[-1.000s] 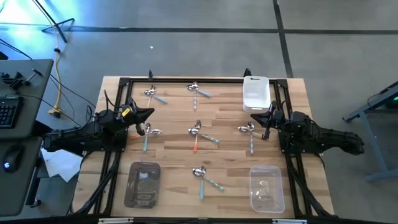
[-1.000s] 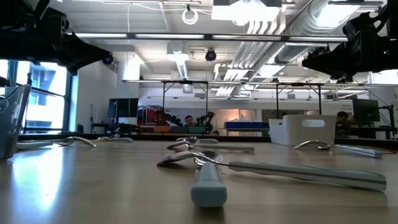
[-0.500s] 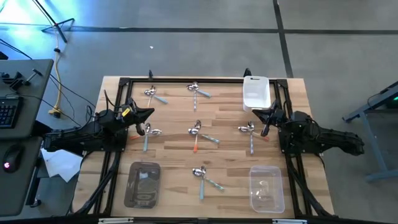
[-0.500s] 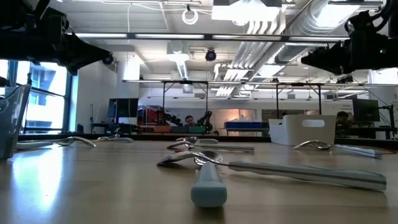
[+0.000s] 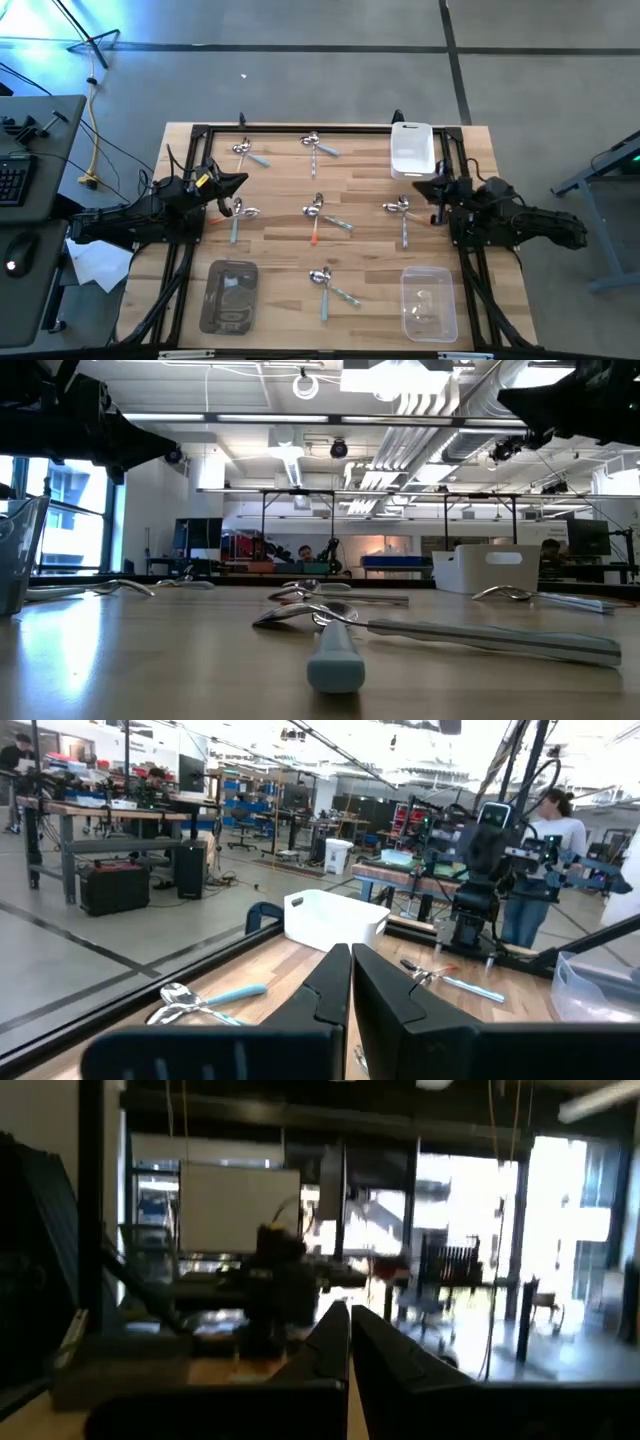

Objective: Sort silverware by color (type)
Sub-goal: Put the orange spoon into the transparent bin

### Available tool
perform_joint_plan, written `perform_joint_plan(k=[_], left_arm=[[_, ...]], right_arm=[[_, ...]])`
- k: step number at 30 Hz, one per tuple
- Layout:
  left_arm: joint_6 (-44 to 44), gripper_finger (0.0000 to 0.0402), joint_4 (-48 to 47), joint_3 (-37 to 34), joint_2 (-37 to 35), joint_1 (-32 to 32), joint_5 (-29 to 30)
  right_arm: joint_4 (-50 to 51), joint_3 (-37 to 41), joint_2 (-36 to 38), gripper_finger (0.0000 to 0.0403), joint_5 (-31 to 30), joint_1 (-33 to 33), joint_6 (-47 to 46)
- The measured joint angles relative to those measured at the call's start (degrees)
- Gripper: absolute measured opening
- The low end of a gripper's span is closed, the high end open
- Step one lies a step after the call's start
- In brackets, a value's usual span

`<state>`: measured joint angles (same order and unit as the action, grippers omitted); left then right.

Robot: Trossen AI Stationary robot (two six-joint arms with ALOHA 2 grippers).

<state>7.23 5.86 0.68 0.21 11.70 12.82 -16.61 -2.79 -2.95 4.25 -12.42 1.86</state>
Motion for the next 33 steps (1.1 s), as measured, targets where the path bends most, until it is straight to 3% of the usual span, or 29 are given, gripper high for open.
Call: perform_joint_plan(k=[6, 19, 27, 33], left_arm=[[0.1, 0.0005, 0.2, 0.0, 0.0, 0.0, -0.4], [-3.7, 0.0005, 3.1, 0.0, 0.0, -0.1, -2.0], [-7.6, 0.0005, 2.4, 0.0, 0.0, -0.1, -10.5], [-7.4, 0.0005, 0.8, 0.0, 0.0, -0.1, -9.0]], right_arm=[[8.1, -4.9, -8.9, 0.0, -4.2, 0.0, -4.5], [50.6, -28.3, -36.5, 0.0, -7.3, 0.0, -13.0], [66.6, -34.9, -50.8, 0.0, -6.7, 0.0, -18.4], [68.3, -35.0, -60.1, 0.0013, -4.2, -0.3, -17.9]])
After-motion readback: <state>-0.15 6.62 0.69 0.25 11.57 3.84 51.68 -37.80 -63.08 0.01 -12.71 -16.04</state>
